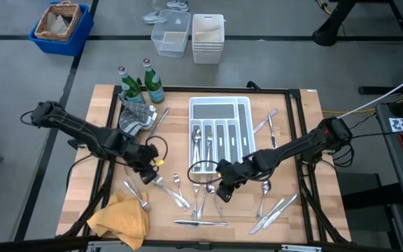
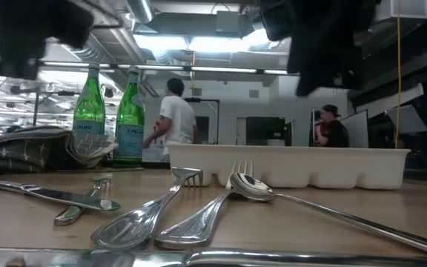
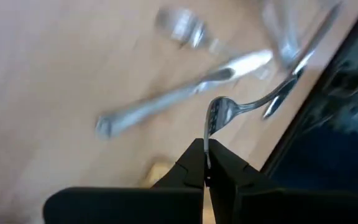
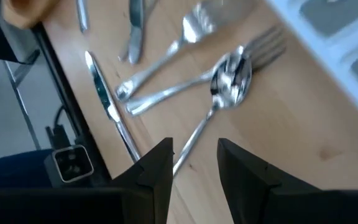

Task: Sort silverware
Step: Put the silver fork into the silverware tray

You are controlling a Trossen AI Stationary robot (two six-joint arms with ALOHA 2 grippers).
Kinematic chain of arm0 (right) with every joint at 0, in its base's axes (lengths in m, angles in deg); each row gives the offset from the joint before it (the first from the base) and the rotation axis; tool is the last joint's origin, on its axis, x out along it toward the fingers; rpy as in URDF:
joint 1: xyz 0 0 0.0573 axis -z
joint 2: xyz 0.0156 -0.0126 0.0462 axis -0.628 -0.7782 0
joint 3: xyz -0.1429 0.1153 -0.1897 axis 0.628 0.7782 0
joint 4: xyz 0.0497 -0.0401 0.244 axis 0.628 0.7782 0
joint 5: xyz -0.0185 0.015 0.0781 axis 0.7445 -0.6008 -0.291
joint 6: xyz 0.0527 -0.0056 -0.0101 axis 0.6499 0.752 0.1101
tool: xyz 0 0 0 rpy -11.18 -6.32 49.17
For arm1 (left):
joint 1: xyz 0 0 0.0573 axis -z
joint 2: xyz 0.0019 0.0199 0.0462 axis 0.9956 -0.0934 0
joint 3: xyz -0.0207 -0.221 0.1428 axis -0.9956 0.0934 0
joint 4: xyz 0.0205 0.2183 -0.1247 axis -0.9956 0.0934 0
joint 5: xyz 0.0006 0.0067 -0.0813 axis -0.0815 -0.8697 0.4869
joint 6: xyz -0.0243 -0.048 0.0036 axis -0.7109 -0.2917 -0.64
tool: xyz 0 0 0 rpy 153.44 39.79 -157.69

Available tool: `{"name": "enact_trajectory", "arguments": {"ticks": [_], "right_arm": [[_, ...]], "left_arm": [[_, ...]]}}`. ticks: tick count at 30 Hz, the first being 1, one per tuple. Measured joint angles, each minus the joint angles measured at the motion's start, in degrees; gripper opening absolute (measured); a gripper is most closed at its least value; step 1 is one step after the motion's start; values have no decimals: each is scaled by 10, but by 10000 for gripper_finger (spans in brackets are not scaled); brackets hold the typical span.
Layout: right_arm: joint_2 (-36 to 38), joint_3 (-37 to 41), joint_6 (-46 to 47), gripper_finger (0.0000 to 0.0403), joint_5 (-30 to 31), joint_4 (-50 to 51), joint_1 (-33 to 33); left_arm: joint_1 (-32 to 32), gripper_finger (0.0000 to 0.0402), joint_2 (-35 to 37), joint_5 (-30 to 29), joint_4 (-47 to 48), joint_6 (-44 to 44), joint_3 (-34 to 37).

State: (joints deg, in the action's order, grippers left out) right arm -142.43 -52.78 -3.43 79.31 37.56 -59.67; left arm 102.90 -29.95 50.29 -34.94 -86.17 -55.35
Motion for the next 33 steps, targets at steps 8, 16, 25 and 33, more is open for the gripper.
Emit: {"name": "enact_trajectory", "arguments": {"ticks": [8, 16, 25, 33], "right_arm": [[48, 0, -42, 127, 6, 11, 31], [71, 0, -47, 127, 6, 6, 73], [71, 0, -77, 127, -5, 5, 156], [71, 0, -215, 127, -41, -73, 214]], "left_arm": [[-104, 1, -7, -11, -180, 138, -4], [-199, 1, -38, -9, -219, 253, -4], [-234, 0, -106, 1, -289, 390, -4], [-233, 0, -152, 1, -427, 463, -4]]}}
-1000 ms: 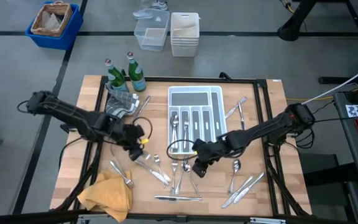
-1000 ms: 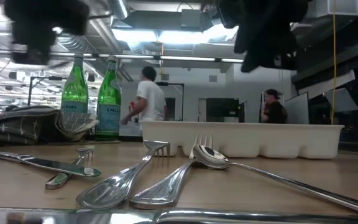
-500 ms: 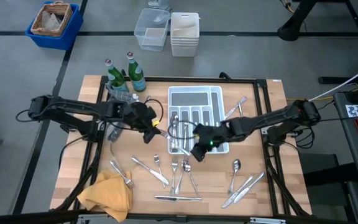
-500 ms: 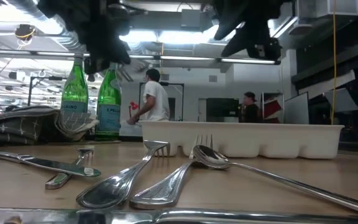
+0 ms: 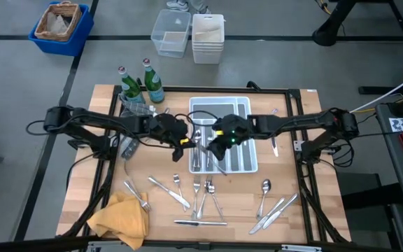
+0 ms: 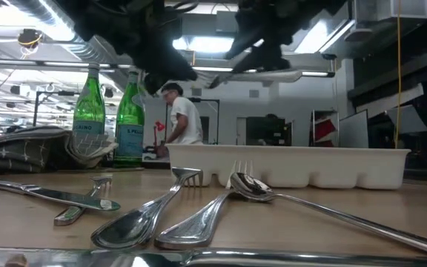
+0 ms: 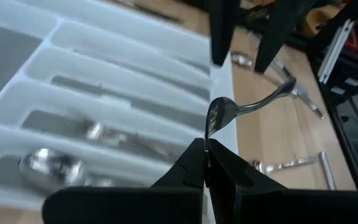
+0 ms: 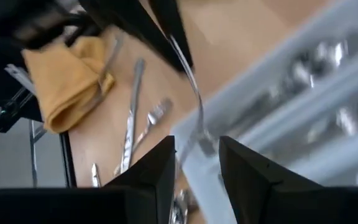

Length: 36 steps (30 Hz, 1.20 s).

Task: Sort silverware
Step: Put the silver fork into the silverware tray

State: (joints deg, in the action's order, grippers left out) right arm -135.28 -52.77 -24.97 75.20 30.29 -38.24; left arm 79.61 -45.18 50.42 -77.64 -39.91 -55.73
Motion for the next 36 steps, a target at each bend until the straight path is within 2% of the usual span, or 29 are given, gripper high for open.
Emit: {"name": "enact_trajectory", "arguments": {"ticks": [3, 12, 17, 28, 32, 36], "right_arm": [[0, 0, -51, 127, -3, -23, 10], [-14, 0, -130, 127, -3, -45, 17], [-23, -1, -148, 127, 8, -87, 16], [-37, 0, -148, 125, 18, -81, 16], [-37, 0, -148, 95, 25, -84, 16], [-37, 0, -149, 32, 27, -85, 16]], "left_arm": [[0, 0, -7, 0, -15, 1, 0], [0, 0, -8, -6, -25, -5, 0], [0, 0, -8, -7, -45, -5, 0], [0, 0, -8, -7, -75, -7, 0], [0, 0, -8, -8, -76, -7, 0], [0, 0, -8, -9, -75, -7, 0]]}}
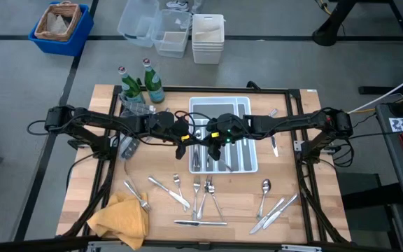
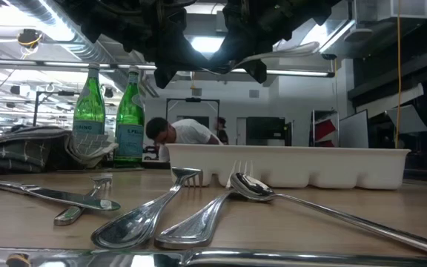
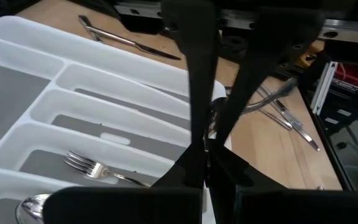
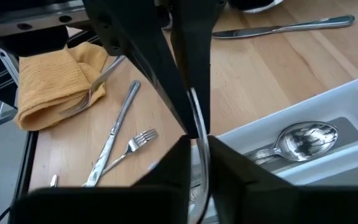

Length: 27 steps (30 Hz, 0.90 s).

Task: Sort silverware
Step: Put the silver fork into the silverware tray

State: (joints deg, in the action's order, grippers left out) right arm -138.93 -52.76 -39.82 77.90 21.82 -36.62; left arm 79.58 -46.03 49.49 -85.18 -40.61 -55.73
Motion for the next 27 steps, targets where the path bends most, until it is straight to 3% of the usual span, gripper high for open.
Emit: {"name": "enact_trajectory", "arguments": {"ticks": [2, 7, 15, 20, 27], "right_arm": [[0, 0, 1, 11, 3, 2, 0], [0, 0, 39, 20, 25, 2, -1], [0, 0, 94, 12, 67, 3, 0], [-2, 0, 146, 6, 139, 8, 0], [-29, 29, 216, 10, 208, 2, 0]], "left_arm": [[0, 1, 0, 0, 0, 0, 0], [-2, 14, 0, -4, 0, 0, 0], [-27, 81, 17, -7, 47, -27, 0], [-47, 113, 50, -7, 121, -39, 0], [-61, 117, 87, -7, 196, -49, 0]]}}
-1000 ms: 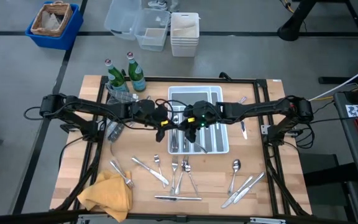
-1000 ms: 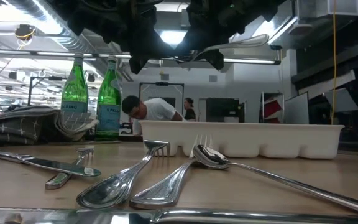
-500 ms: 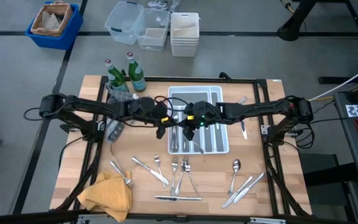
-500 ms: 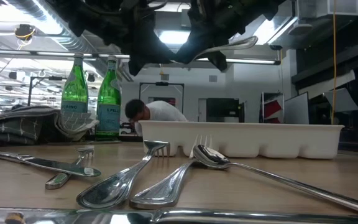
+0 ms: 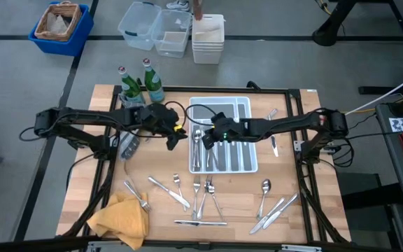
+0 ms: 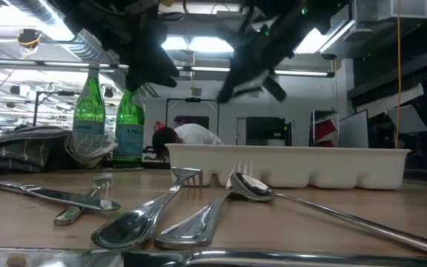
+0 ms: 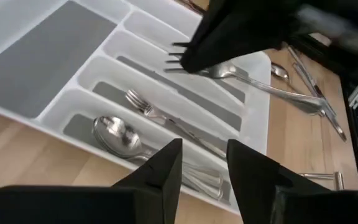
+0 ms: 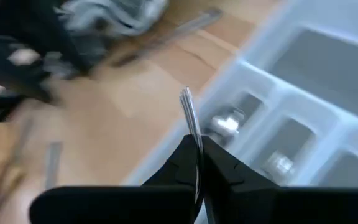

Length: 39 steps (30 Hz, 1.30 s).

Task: Sort silverware
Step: Put the silver fork into the silverware tray

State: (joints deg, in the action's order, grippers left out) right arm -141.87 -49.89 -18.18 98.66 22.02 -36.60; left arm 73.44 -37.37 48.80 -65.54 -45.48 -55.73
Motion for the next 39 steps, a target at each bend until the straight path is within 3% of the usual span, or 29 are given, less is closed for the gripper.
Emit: {"name": "enact_trajectory", "arguments": {"ticks": [6, 13, 22, 34, 39], "right_arm": [[-37, 12, 70, 11, 55, -5, 0], [-87, 12, 88, 11, 105, -32, 0], [-150, 12, 89, 12, 113, -72, 0], [-158, 12, 86, 12, 127, -70, 0], [-159, 11, 84, 12, 103, -48, 0]], "left_arm": [[0, 118, 5, -1, 15, 0, 0], [0, 118, 5, -1, 13, 0, 0], [1, 118, 5, -1, 23, 1, 0], [1, 118, 5, -2, 80, -13, 0], [1, 118, 5, -2, 91, -27, 0]]}}
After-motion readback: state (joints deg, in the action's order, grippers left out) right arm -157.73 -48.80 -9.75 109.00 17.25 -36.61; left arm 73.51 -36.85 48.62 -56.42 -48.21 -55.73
